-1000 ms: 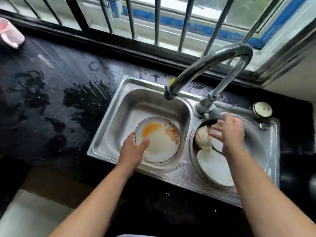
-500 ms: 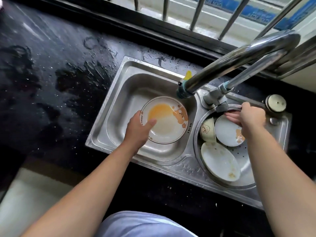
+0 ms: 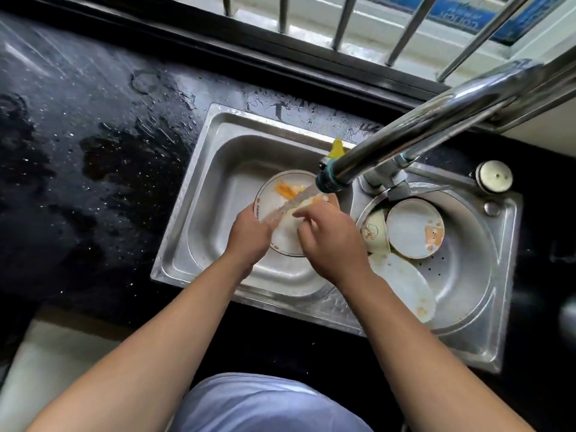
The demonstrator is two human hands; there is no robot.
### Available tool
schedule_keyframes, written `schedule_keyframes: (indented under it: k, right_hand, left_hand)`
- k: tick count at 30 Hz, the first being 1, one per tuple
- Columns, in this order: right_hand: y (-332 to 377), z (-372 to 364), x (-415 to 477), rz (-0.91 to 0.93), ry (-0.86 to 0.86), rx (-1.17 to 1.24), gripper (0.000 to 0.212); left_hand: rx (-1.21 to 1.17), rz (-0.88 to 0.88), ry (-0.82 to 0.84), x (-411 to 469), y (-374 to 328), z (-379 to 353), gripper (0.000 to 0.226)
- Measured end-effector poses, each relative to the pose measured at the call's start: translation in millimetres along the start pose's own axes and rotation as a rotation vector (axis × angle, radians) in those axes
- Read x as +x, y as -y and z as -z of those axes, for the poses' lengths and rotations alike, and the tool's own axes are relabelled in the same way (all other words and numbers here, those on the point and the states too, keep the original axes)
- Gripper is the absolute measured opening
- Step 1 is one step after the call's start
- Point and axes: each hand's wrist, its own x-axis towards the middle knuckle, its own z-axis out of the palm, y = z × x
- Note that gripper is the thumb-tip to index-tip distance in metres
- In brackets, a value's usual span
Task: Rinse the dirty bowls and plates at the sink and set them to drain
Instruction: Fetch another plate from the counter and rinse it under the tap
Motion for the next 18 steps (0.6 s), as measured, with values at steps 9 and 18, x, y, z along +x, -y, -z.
schedule_keyframes:
  k: [9,18]
  right_hand:
    - [0.7,-21.8,0.8,0.210,0.413,-0.075,0.048]
    - [14.2,-35.7,14.8,0.069,0.551,-0.075,0.049]
  left_hand:
    - [-0.087,0.080,0.051,20.4,12.0,11.0,0.033]
    - [-0.160,0.130,0.095,11.7,19.0,7.0,0.044]
